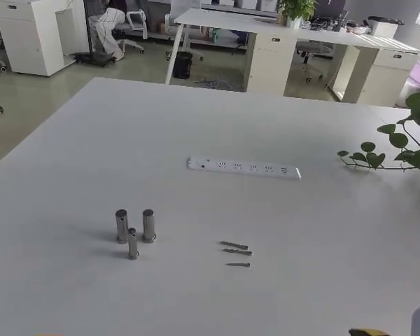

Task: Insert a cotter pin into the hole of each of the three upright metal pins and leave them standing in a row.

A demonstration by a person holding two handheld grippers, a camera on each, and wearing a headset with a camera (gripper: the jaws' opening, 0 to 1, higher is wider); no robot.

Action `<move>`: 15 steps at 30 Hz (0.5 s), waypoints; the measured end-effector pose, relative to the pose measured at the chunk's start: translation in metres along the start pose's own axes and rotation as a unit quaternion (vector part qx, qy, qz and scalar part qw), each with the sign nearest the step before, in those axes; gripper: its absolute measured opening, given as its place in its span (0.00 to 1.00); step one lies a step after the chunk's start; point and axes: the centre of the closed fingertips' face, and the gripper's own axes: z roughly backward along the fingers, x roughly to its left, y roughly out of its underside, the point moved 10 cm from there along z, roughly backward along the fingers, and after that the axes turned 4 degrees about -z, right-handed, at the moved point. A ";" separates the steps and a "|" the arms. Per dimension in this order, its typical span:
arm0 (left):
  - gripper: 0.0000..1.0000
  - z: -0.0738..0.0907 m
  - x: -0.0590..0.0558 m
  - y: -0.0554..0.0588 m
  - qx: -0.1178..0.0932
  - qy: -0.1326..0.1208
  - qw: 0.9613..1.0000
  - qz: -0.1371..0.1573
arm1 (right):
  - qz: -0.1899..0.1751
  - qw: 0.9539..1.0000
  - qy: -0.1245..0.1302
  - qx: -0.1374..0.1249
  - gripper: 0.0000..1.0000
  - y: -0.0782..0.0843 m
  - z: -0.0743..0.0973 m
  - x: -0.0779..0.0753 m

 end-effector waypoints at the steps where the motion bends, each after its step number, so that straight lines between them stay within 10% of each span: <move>1: 0.99 0.000 0.000 0.000 0.000 0.000 1.000 0.000 | 0.000 1.000 -0.001 0.000 0.95 0.000 0.000 0.000; 15: 0.98 0.007 0.006 0.003 -0.005 -0.027 0.999 0.020 | 0.002 1.000 0.000 0.002 0.96 -0.001 -0.002 -0.001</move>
